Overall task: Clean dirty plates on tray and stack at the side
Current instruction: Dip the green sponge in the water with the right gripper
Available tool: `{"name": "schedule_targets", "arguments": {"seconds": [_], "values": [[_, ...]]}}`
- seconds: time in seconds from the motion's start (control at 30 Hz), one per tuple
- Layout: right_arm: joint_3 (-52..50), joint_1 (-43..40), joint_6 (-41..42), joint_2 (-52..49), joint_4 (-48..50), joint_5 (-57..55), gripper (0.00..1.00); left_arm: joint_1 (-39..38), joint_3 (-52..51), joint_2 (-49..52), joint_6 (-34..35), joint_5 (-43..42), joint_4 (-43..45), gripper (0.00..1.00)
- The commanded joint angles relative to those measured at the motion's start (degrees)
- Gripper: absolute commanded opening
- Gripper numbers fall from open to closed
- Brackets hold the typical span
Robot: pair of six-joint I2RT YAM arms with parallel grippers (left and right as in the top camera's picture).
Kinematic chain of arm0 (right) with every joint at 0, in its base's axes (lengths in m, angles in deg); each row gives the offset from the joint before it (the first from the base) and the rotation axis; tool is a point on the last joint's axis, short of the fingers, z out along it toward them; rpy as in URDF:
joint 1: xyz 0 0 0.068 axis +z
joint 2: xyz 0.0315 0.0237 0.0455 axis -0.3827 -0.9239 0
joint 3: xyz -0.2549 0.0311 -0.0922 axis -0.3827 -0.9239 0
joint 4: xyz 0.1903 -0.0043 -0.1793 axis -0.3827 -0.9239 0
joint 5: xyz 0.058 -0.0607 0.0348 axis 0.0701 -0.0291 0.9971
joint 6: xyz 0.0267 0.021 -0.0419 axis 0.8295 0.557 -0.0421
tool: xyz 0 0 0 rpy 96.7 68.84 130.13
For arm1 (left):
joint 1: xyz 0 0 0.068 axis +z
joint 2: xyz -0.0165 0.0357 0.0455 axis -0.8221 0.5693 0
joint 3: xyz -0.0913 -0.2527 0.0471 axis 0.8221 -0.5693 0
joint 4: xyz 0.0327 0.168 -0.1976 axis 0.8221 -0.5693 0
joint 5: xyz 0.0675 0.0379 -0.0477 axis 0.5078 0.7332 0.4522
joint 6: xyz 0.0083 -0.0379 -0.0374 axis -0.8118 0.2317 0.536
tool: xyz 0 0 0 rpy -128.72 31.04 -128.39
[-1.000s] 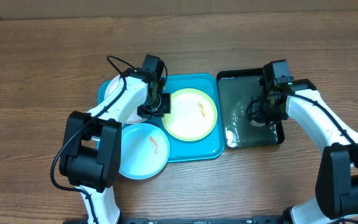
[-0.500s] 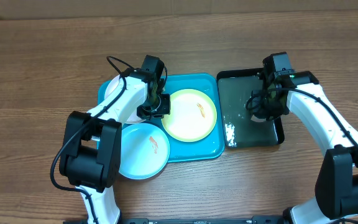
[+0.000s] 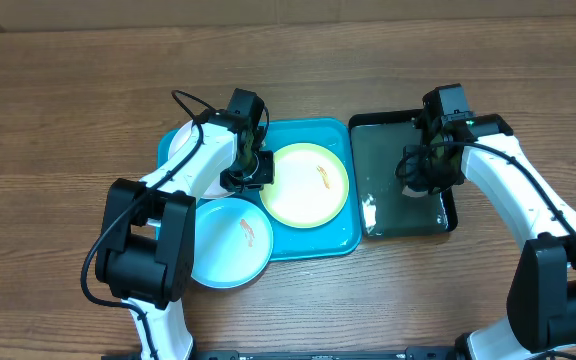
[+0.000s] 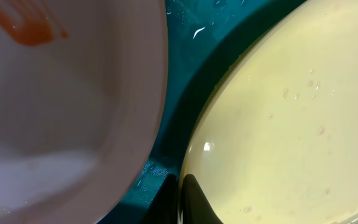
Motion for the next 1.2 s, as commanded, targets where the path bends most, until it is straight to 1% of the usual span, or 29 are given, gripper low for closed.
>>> {"name": "schedule_targets", "arguments": {"seconds": [0.0, 0.1, 0.27, 0.43, 0.57, 0.63, 0.93, 1.17], "values": [[1.81, 0.15, 0.24, 0.79, -0.7, -0.09, 0.04, 0.57, -0.55, 0.85, 0.13, 0.63, 0.33, 0.04], [1.86, 0.17, 2.56, 0.83, -1.22, -0.11, 0.04, 0.57, -0.55, 0.85, 0.15, 0.79, 0.28, 0.04], [2.43, 0.33, 2.56, 0.94, -2.54, -0.98, 0.04, 0.57, -0.55, 0.85, 0.15, 0.81, 0.22, 0.04], [6.12, 0.33, 2.29, 1.14, -5.55, -0.98, 0.04, 0.63, -0.55, 0.48, 0.22, 0.98, 0.2, 0.04], [9.2, 0.33, 1.64, 1.14, -8.59, -0.5, 0.04, 0.61, -0.55, 0.07, 1.84, 3.89, 0.07, 0.04], [9.4, 0.37, 1.53, 1.14, -9.11, -0.04, 0.04, 0.61, -0.55, 0.07, 1.84, 4.02, 0.07, 0.04], [8.11, 0.39, 1.99, 1.11, -9.16, 0.98, 0.04, 0.55, -0.55, 0.07, 1.81, 4.0, 0.09, 0.04], [2.08, 0.39, 2.38, 1.03, -3.39, 0.98, 0.04, 0.55, -0.55, 0.07, 1.64, 3.54, 0.04, 0.04]]}}
